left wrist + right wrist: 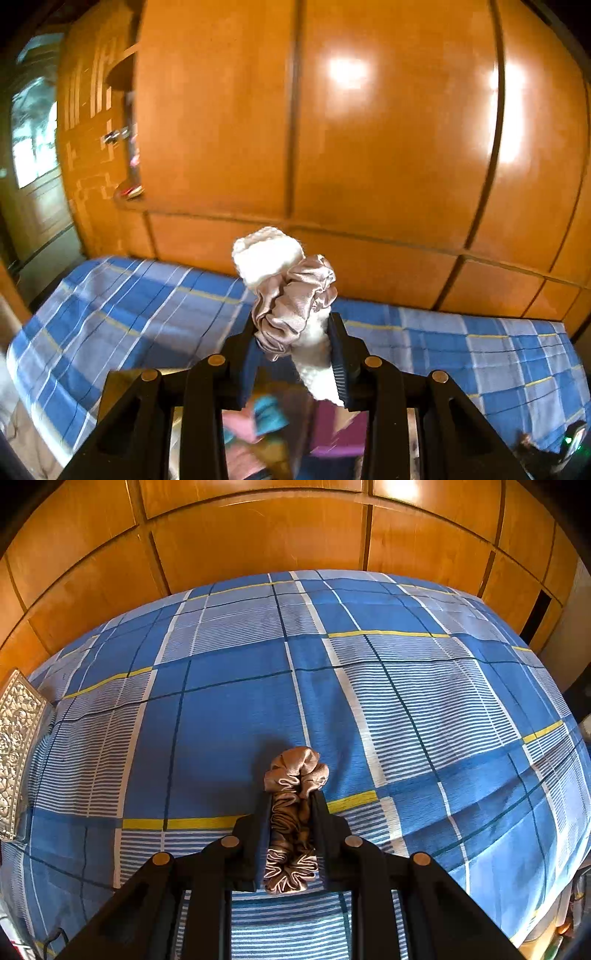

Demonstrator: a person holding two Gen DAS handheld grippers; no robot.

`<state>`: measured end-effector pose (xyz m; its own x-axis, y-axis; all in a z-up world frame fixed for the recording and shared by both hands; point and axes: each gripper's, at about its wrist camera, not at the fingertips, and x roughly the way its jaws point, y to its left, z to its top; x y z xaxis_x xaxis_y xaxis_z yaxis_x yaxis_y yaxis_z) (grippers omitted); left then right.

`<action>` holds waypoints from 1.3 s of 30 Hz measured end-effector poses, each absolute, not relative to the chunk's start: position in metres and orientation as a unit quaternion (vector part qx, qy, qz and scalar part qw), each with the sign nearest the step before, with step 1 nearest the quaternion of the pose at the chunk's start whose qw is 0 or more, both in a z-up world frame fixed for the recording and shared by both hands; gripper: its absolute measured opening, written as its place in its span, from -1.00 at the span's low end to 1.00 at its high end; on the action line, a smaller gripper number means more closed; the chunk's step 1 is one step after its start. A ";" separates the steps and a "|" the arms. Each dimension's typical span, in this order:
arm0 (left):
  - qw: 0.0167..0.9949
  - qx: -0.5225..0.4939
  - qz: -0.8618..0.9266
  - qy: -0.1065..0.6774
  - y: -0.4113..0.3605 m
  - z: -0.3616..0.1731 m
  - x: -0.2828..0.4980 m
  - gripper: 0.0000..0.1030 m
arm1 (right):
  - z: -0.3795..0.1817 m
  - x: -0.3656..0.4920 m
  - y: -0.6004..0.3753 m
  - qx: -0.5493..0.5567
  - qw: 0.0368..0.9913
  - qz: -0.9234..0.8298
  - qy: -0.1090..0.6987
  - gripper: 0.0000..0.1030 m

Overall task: Organize soft objects
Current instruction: 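Lower the mesh sponge into the gold tray and open the left tool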

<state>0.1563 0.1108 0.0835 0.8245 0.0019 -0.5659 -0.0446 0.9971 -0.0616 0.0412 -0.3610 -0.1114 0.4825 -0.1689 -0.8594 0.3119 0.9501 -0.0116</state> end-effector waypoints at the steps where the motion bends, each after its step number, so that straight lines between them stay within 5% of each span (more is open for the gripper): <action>1: 0.954 -0.038 0.016 0.297 0.117 0.079 0.151 -0.32 | -0.111 0.041 -0.360 0.071 0.858 -0.142 0.489 -0.61; 39: 0.933 -0.077 0.059 0.346 0.184 -0.016 0.029 -0.31 | -0.117 0.029 -0.338 0.033 0.883 -0.201 0.423 -0.61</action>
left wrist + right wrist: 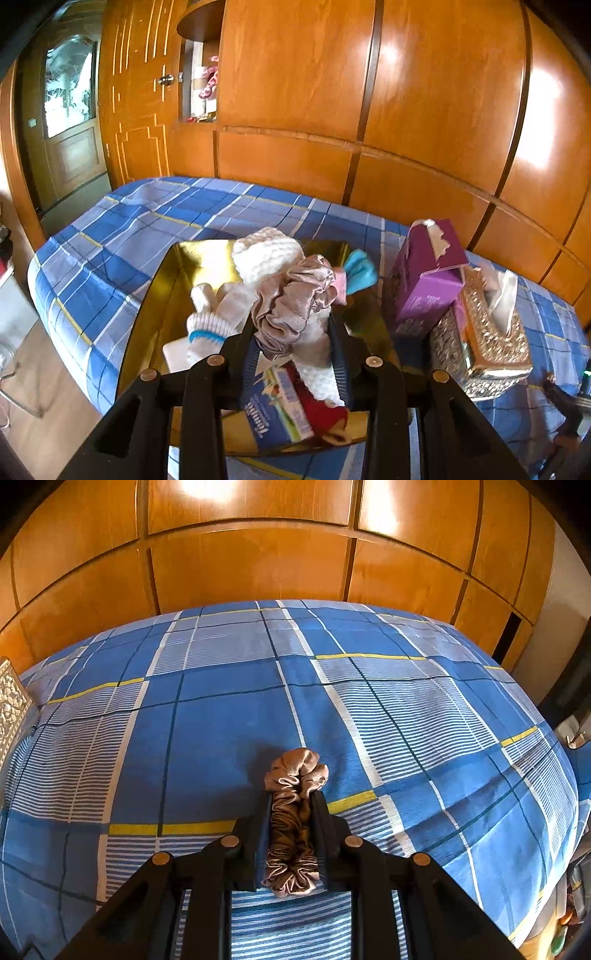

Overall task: Organize soft objects
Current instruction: 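Lower the mesh sponge into the gold tray and open the left tool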

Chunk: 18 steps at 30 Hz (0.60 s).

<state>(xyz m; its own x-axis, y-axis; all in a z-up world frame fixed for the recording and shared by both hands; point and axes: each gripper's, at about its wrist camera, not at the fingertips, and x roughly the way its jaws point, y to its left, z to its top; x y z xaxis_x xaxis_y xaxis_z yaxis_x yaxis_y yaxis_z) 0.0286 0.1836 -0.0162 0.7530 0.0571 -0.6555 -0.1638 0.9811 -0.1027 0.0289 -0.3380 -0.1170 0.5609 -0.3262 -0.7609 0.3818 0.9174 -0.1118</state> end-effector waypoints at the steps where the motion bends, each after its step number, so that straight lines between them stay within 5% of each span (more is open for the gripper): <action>1: 0.931 -0.077 0.061 0.351 0.185 -0.019 0.027 -0.31 | -0.117 0.029 -0.338 0.033 0.883 -0.201 0.423 -0.61; 18: 0.897 -0.128 0.097 0.411 0.227 -0.069 -0.002 -0.31 | -0.116 0.025 -0.336 0.038 0.889 -0.202 0.410 -0.61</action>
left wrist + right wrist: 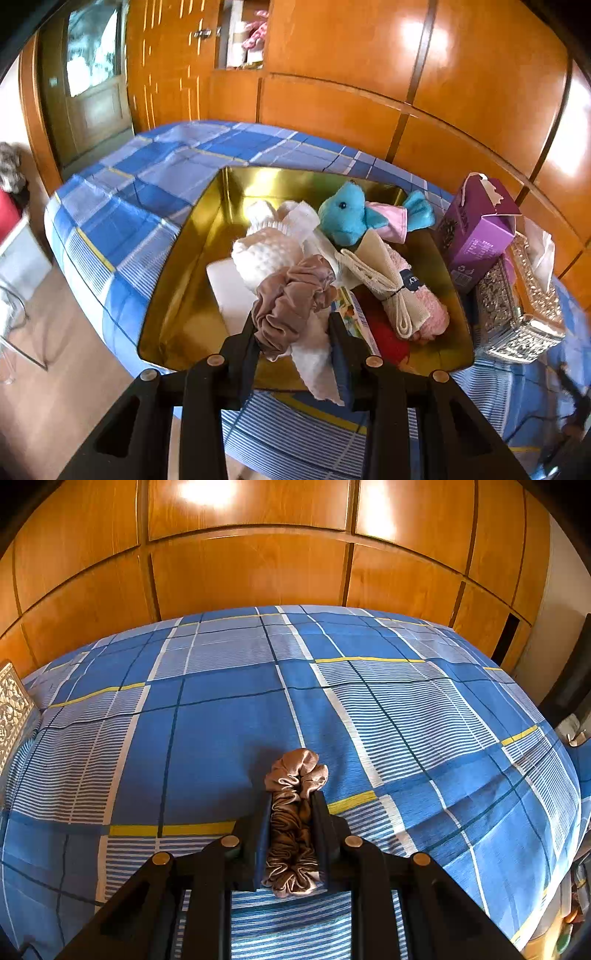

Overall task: Organize soft objects
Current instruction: 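Lower the mesh sponge into the gold tray and open the left tool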

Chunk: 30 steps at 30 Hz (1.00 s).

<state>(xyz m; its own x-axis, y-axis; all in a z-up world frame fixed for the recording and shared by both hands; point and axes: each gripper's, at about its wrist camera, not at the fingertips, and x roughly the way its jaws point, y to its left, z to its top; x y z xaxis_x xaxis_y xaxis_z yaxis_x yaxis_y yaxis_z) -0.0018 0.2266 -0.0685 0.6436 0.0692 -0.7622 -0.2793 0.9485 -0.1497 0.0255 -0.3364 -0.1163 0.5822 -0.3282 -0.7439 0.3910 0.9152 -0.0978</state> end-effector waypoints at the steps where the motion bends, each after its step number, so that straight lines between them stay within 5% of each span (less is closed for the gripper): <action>1: 0.893 -0.151 0.088 0.414 0.231 -0.071 -0.001 -0.31 | -0.116 0.025 -0.336 0.038 0.889 -0.202 0.410 -0.61; 6: 0.880 -0.207 0.058 0.422 0.234 -0.071 0.008 -0.31 | -0.116 0.025 -0.336 0.040 0.889 -0.202 0.408 -0.61; 18: 0.878 -0.144 0.065 0.453 0.218 -0.086 0.078 -0.29 | -0.116 0.025 -0.337 0.044 0.890 -0.201 0.407 -0.61; 30: 0.879 -0.096 0.101 0.456 0.214 -0.097 0.088 0.25 | -0.116 0.025 -0.336 0.038 0.889 -0.202 0.409 -0.61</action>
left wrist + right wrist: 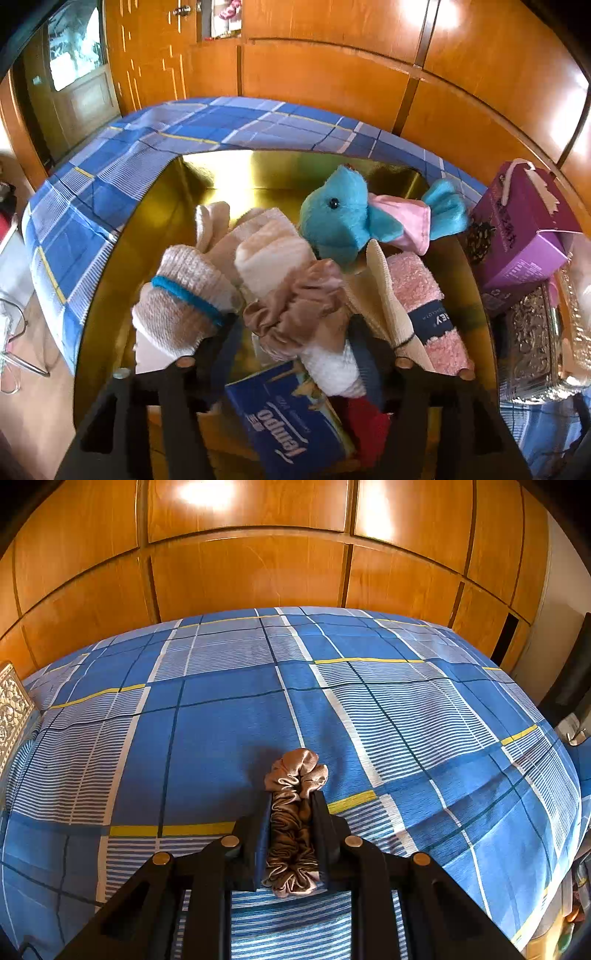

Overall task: Organize soft objects
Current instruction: 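Lower the mesh sponge into the gold tray and open the left tool, then carry the brown scrunchie with the right tool into the tray and release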

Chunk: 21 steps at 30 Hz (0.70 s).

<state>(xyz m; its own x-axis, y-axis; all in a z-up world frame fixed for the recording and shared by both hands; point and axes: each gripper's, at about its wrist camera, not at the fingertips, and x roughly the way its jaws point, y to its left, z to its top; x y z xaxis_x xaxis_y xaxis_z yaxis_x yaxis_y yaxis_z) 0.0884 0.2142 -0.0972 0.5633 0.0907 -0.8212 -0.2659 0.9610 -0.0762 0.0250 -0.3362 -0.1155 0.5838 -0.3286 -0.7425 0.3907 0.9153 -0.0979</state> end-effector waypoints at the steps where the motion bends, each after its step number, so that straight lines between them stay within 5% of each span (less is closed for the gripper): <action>1: 0.881 -0.091 0.103 0.452 0.213 -0.095 0.086 0.27 | -0.116 0.025 -0.336 0.038 0.889 -0.202 0.409 -0.61; 21: 0.918 -0.069 0.074 0.384 0.187 -0.046 0.029 0.43 | -0.115 0.030 -0.338 0.034 0.883 -0.201 0.422 -0.61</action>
